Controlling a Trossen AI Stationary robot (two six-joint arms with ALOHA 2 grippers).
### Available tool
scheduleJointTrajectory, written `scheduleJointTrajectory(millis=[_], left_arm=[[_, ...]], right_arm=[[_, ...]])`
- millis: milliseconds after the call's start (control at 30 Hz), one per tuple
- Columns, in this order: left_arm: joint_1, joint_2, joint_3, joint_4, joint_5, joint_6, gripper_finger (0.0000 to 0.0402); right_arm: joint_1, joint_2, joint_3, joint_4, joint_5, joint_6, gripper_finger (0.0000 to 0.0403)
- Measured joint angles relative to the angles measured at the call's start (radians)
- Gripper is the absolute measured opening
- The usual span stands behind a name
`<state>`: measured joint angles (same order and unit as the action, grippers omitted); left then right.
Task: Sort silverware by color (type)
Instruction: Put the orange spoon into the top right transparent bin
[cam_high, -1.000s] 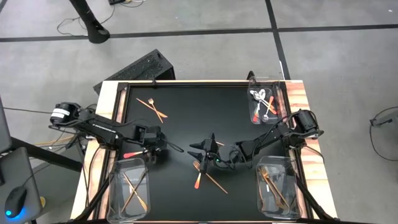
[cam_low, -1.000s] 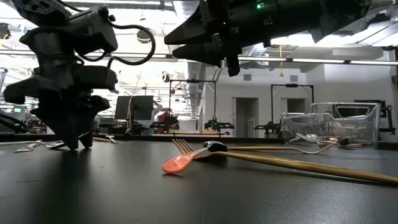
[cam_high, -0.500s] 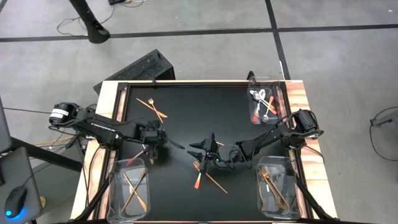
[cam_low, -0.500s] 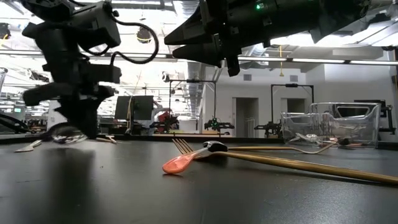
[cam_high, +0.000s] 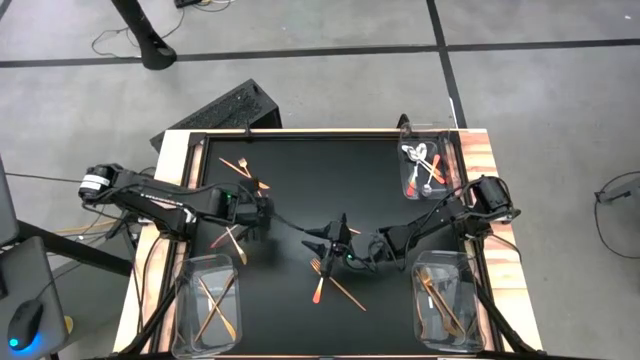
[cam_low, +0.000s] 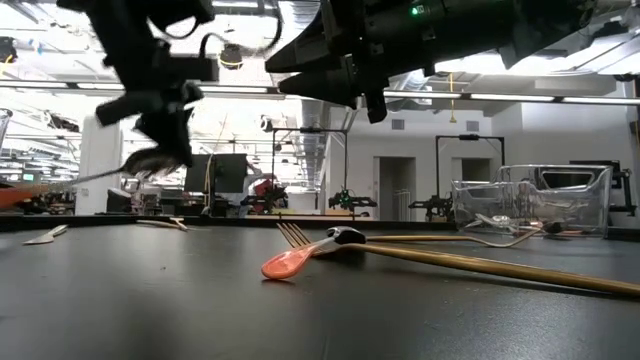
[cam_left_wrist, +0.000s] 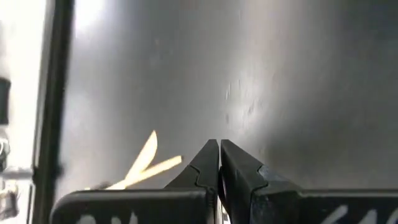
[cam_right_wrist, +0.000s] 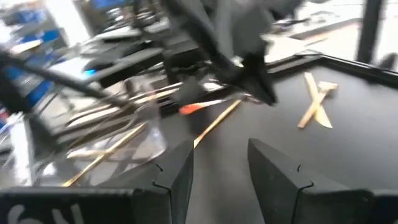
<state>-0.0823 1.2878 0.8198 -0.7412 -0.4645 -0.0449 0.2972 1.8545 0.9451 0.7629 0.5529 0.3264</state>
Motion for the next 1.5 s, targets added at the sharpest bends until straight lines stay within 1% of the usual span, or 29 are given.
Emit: scheduleJointTrajectory(millis=[33, 100, 167, 200, 300, 333, 400, 500, 633, 767, 900, 1067, 1167, 1267, 1333, 1500], left_arm=[[-0.005, -0.003, 0.016, 0.016, -0.007, 0.0, 0.0], [-0.012, -0.02, 0.031, 0.101, -0.022, 0.001, 0.0], [-0.015, -0.049, 0.029, 0.217, -0.02, 0.0, 0.0], [-0.015, -0.064, 0.025, 0.285, -0.009, 0.0, 0.0], [-0.015, -0.108, 0.0, 0.49, 0.043, 0.004, 0.0], [-0.015, -0.121, -0.008, 0.555, 0.062, 0.006, 0.0], [-0.017, -0.139, -0.018, 0.673, 0.096, 0.007, 0.0], [-0.03, -0.145, -0.033, 0.824, 0.116, 0.031, 0.0], [-0.05, -0.129, -0.059, 0.975, 0.148, 0.068, 0.0], [-0.058, -0.123, -0.075, 1.026, 0.149, 0.09, 0.0], [-0.058, -0.123, -0.075, 1.042, 0.146, 0.09, 0.0], [-0.058, -0.123, -0.075, 1.05, 0.146, 0.094, 0.0], [-0.058, -0.123, -0.075, 1.055, 0.146, 0.094, 0.0], [-0.058, -0.123, -0.075, 1.056, 0.146, 0.094, 0.0], [-0.058, -0.123, -0.075, 1.057, 0.146, 0.094, 0.0], [-0.059, -0.123, -0.075, 1.061, 0.147, 0.095, 0.0]], right_arm=[[-0.001, 0.0, 0.0, -0.003, 0.034, 0.025, 0.0173], [-0.007, 0.0, 0.0, -0.024, 0.108, 0.094, 0.0173], [-0.021, 0.0, 0.0, -0.046, 0.138, 0.133, 0.0173], [-0.028, 0.0, -0.001, -0.048, 0.131, 0.142, 0.0174], [-0.056, 0.0, -0.002, -0.014, 0.016, 0.141, 0.018], [-0.064, -0.001, -0.001, -0.011, -0.002, 0.145, 0.0182], [-0.071, -0.001, -0.001, -0.014, -0.006, 0.152, 0.0188], [-0.073, 0.0, -0.001, 0.014, -0.012, 0.148, 0.0196], [-0.078, 0.0, -0.001, 0.099, -0.075, 0.1, 0.0203], [-0.084, 0.0, 0.0, 0.136, -0.101, 0.069, 0.0203], [-0.099, 0.0, 0.0, 0.162, -0.18, 0.065, 0.0203], [-0.112, 0.0, 0.0, 0.161, -0.188, 0.065, 0.0195], [-0.121, 0.0, 0.011, 0.156, -0.198, 0.065, 0.0168], [-0.136, 0.0, 0.03, 0.153, -0.26, 0.064, 0.0128], [-0.143, 0.0, 0.042, 0.133, -0.283, 0.057, 0.0103], [-0.144, 0.0, 0.067, 0.079, -0.295, 0.044, 0.0048]])
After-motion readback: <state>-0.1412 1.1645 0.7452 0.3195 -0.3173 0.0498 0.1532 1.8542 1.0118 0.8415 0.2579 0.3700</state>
